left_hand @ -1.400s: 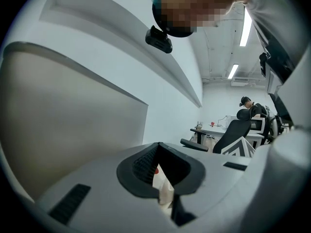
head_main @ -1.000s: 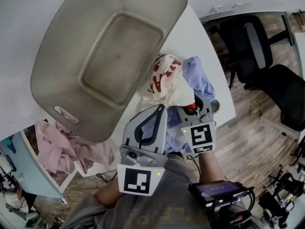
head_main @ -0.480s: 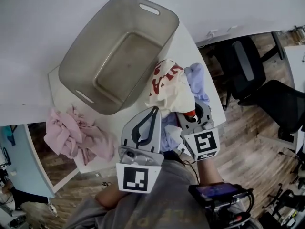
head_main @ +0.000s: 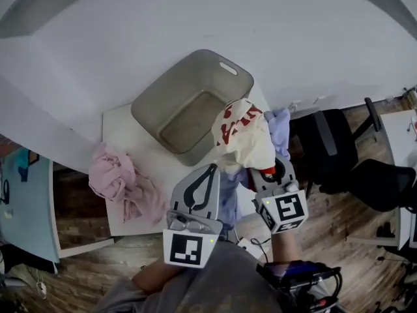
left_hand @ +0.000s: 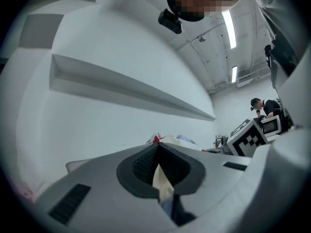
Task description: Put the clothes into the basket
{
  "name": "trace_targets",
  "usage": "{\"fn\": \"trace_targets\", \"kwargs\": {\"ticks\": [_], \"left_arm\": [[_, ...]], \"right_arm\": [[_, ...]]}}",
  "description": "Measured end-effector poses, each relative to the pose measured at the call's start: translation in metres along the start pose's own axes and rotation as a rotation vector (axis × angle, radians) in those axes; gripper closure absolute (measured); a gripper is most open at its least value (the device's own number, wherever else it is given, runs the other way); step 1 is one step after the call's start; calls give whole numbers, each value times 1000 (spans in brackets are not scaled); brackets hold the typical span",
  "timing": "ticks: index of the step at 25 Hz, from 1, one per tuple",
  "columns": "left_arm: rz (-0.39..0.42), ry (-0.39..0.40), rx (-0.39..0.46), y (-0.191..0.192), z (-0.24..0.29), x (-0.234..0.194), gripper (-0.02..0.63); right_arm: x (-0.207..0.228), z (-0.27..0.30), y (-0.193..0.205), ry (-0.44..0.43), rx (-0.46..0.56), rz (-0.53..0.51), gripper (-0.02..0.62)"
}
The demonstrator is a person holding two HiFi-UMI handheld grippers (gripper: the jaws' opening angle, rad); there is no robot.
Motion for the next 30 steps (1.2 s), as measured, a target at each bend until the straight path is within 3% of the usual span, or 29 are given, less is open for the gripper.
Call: {"fn": "trace_targets", "kwargs": {"ticks": [4,9,13,16,21,26,30], "left_arm": [[6,-60,30,-16,-16,-11,598],[31,-129,54,-37,-17,-55,598],[63,-182,89,-41,-33,-62,598],[96,-211,83,-48,-31,-91,598],[77,-263,44,-41,-36,-132,598],[26,-287,-1,-16,-41,-150,598],[-10,-276,-18,-1,-40,-152,598]], "right_arm": [[-9,-3,-39,-33,48,-7,451],[-23,35,-105,-99,147,32,449],[-33,33,-129,-136,230,27,449],[-49,65,-149,-173,247,14,448],[-76,123,-126,-215,127,-11,430],[-97,155,-59,-254,-121,-133,292],[-96,147,-45,-279,-165,-150,275]]}}
Point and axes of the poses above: the fingertips, and each gripper's own axes: z forward along the fingers, x to its right, y out of its underside, the point moved 1 cm from there along -z, backward along the fingers, and after that the axes turned 10 degrees about y, right-handed, at the moved point
